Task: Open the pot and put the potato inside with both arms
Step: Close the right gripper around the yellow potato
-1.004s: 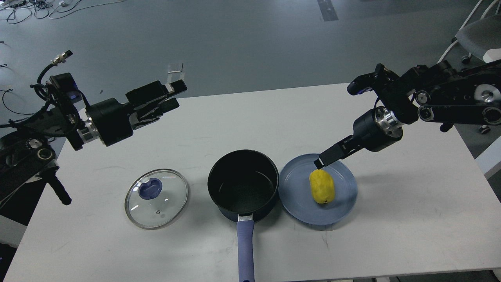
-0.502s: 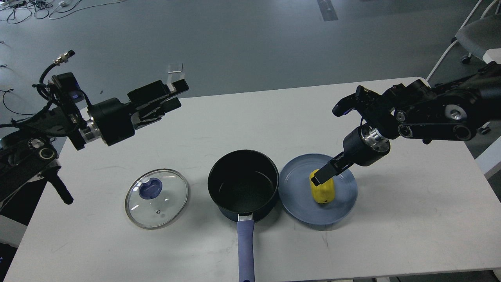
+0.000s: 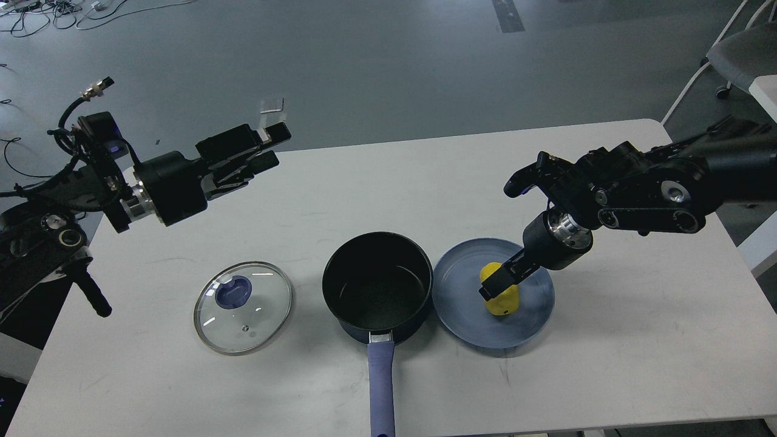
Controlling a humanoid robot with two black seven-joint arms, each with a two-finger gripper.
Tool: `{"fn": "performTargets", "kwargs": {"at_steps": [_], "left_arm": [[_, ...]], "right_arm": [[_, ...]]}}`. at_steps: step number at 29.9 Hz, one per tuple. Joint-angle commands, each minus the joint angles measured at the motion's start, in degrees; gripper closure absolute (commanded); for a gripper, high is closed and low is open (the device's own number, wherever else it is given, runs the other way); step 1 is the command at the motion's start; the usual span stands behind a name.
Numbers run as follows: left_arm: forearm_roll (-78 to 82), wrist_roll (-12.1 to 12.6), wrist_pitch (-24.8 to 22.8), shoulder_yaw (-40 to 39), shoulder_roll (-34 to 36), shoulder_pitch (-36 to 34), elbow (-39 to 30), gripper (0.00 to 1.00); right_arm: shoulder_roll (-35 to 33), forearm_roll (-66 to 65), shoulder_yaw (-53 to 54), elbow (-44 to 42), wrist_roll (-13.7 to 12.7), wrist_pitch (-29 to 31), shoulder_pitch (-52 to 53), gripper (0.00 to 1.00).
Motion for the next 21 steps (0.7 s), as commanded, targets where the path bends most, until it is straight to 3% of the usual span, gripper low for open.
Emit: {"fn": "performTargets", "kwargs": {"at_steps": [1,6,15,19,21], "left_arm": [[0.0,0.0,0.0,0.0,0.0,0.0,0.0,0.02],[0.0,0.0,0.1,0.0,0.0,0.0,0.0,0.02],[0.0,0.0,0.1,0.1,0.0,0.1,0.1,0.02],[0.0,0.0,0.1,0.0,0.0,0.1,0.5,0.02],[0.0,0.0,0.1,0.0,0.0,0.1,0.5,0.02]], "right_arm": [[0.6,0.0,-0.1,-0.2,0.0,0.0,-0.6,0.0],[1.1,0.0,0.0,-0.2,0.0,0.0,-0.5,0.04],[2.3,0.0,-0.1,-0.9,0.0,0.0,-0.4,0.39],[2.4,0.0,-0.1,-1.5,0.0,0.0,-0.3,0.5],[2.3,0.0,-0.1,-1.5,0.0,0.0,0.0,0.63]]}}
